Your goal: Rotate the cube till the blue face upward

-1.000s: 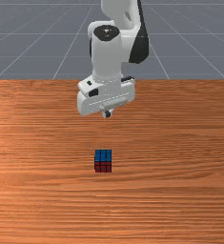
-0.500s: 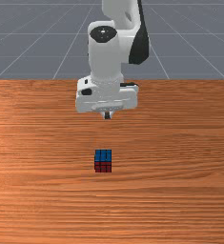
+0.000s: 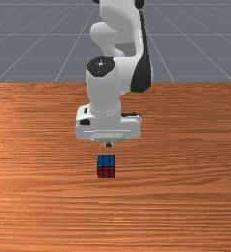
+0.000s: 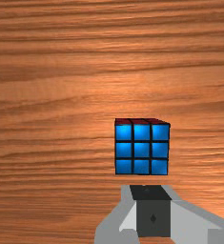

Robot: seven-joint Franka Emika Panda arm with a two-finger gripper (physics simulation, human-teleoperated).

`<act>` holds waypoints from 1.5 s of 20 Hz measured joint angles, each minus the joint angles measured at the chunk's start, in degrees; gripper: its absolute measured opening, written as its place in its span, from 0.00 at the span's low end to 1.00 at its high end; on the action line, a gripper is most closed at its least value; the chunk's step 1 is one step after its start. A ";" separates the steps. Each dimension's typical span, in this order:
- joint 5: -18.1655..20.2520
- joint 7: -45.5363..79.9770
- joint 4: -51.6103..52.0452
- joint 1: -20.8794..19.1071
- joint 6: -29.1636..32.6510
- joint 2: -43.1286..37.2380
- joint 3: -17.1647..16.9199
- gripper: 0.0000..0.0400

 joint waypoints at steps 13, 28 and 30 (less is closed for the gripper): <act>1.86 0.37 3.03 -0.99 5.21 7.35 0.79 0.01; -1.41 7.88 -2.05 9.68 10.32 6.82 2.33 0.00; -2.15 8.02 -2.52 9.90 10.03 5.67 1.61 0.00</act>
